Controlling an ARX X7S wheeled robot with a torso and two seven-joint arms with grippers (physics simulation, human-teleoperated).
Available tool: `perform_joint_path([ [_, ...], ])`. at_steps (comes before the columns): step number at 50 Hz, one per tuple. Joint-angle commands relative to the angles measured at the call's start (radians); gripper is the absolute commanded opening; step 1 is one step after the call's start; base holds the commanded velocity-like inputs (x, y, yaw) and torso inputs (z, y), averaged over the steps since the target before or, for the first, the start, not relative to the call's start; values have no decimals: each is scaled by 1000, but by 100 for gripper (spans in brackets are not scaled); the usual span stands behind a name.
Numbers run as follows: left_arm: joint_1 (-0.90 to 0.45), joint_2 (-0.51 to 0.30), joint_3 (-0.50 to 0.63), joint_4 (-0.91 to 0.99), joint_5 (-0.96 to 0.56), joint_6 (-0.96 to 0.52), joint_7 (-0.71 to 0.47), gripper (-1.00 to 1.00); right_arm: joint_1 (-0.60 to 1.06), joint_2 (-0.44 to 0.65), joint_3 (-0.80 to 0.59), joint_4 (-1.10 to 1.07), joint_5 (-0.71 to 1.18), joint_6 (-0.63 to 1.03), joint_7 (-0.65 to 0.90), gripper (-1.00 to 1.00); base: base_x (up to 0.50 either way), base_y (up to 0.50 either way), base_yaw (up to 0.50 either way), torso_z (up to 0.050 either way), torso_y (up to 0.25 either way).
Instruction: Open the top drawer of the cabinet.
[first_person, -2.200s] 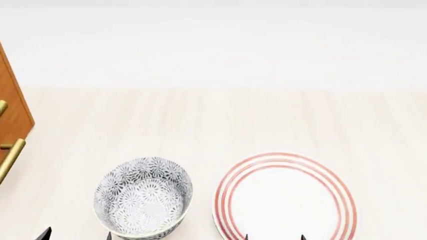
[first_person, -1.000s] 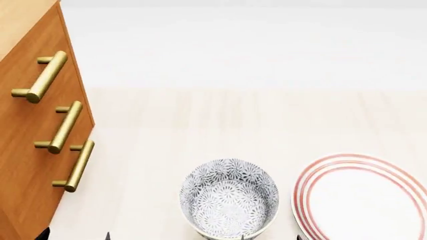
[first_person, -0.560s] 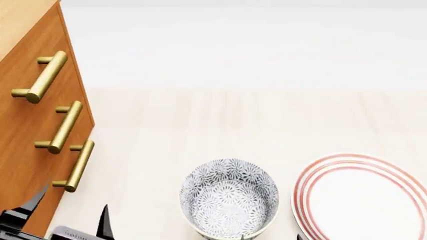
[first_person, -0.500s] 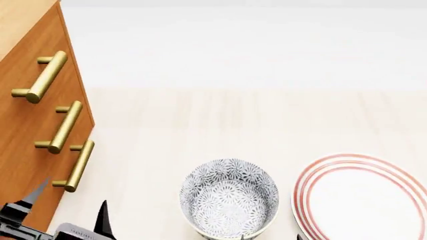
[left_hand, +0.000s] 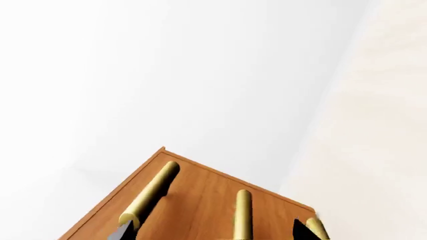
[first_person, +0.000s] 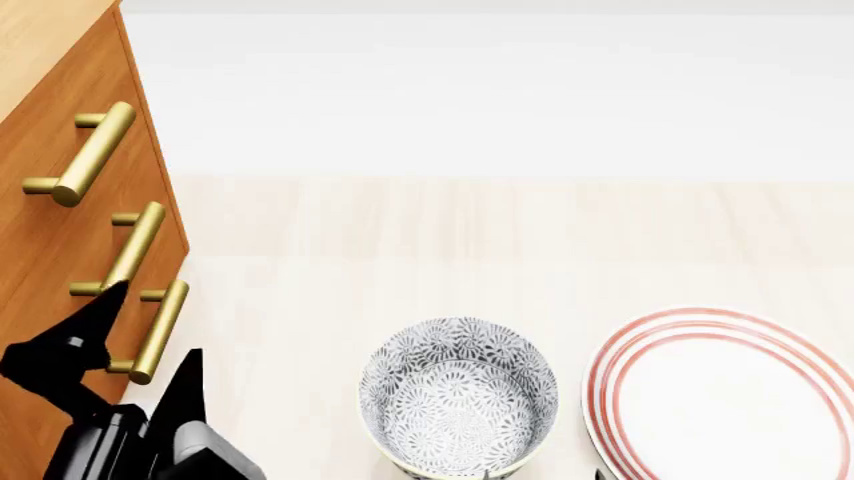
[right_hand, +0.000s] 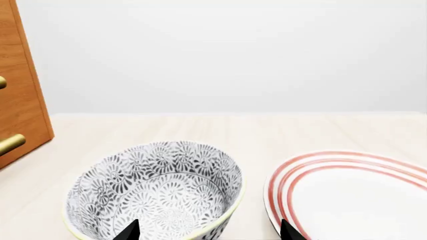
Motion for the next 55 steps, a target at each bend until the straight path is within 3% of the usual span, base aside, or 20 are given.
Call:
perform_joint_path([
  [1,-66,5,-18,1,80,-50,43,100,4,-16,21,3,-11,-2,-16,100,0,0,0,0,0],
  [29,-194,17,-70,71,47,-98,143,100,3,-9,9,16,1,-15,-11,100,0,0,0,0,0],
  [55,-302,29,-34,-69,48,-67,165,100,9,-3,-3,24,9,-15,0,100,0,0,0,0,0],
])
